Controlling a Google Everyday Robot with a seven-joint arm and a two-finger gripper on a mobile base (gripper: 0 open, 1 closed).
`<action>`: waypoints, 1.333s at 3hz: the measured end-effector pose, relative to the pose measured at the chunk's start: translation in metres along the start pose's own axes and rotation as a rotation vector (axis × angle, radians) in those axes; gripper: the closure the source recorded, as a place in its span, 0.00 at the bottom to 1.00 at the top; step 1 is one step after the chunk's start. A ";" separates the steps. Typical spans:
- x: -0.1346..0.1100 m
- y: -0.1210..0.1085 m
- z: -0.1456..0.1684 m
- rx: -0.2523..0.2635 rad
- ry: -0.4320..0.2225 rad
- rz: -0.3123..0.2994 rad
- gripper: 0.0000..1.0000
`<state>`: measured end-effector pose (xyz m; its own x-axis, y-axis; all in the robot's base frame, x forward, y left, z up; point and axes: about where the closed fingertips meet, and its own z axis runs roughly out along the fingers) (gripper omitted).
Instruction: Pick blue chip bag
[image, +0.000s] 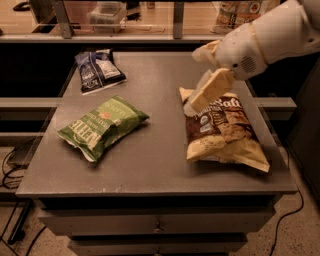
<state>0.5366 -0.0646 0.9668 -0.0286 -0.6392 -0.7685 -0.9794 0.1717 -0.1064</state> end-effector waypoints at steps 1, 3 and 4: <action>-0.028 -0.011 0.048 -0.077 -0.030 -0.040 0.00; -0.078 -0.050 0.140 -0.068 -0.076 0.000 0.00; -0.087 -0.059 0.153 -0.042 -0.090 0.015 0.00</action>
Offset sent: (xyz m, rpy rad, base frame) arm 0.0756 0.1480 -0.0295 0.0509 0.0641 0.1652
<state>0.6278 0.0955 0.9434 -0.0267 -0.5668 -0.8234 -0.9866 0.1477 -0.0697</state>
